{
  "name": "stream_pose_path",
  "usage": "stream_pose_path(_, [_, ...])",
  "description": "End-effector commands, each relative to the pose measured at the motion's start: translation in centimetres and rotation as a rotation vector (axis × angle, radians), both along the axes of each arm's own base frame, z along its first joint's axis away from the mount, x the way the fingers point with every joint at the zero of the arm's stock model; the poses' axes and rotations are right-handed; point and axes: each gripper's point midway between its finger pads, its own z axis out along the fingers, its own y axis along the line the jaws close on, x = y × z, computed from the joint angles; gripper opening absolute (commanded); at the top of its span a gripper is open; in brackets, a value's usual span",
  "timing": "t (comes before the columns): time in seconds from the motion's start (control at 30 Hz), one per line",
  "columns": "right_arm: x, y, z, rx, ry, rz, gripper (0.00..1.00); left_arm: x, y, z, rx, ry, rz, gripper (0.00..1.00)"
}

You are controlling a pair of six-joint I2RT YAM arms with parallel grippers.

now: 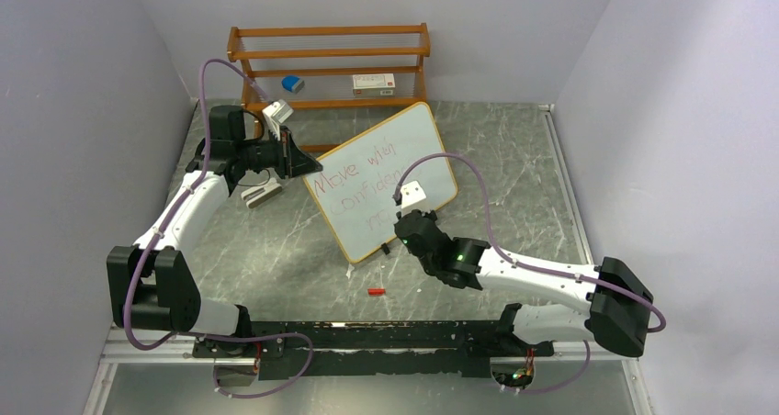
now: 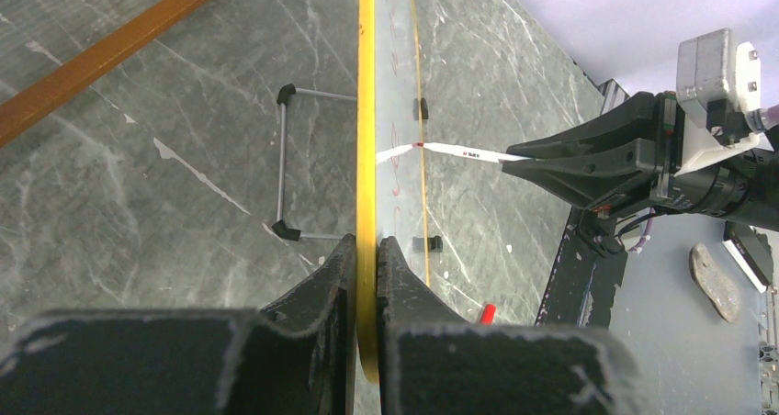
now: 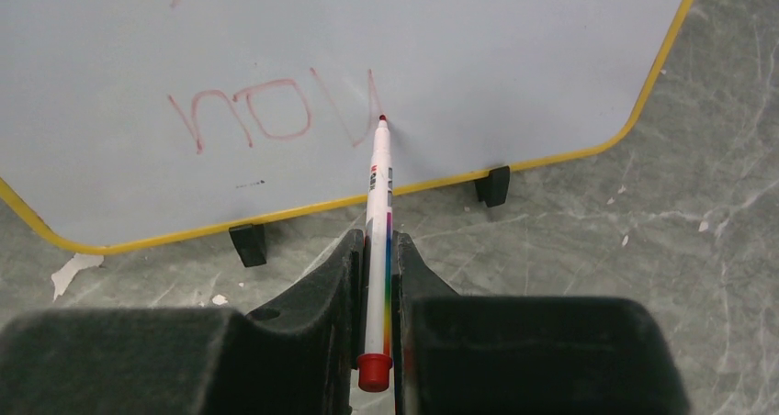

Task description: Write a sentence on the whiteboard

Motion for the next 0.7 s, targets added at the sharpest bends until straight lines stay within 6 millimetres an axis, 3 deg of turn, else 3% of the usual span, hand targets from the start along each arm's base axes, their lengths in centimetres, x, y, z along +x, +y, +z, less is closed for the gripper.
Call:
stream_pose_path(0.0, [-0.2,-0.74,-0.65,0.011,0.017,-0.025,0.0,0.65,0.52,-1.35,0.062,-0.02,0.016,0.05])
stream_pose_path(0.67, [0.16,-1.06,-0.8,0.008,0.013,-0.037,0.0,0.7,0.55,-1.43,0.064,-0.019,0.018,0.05])
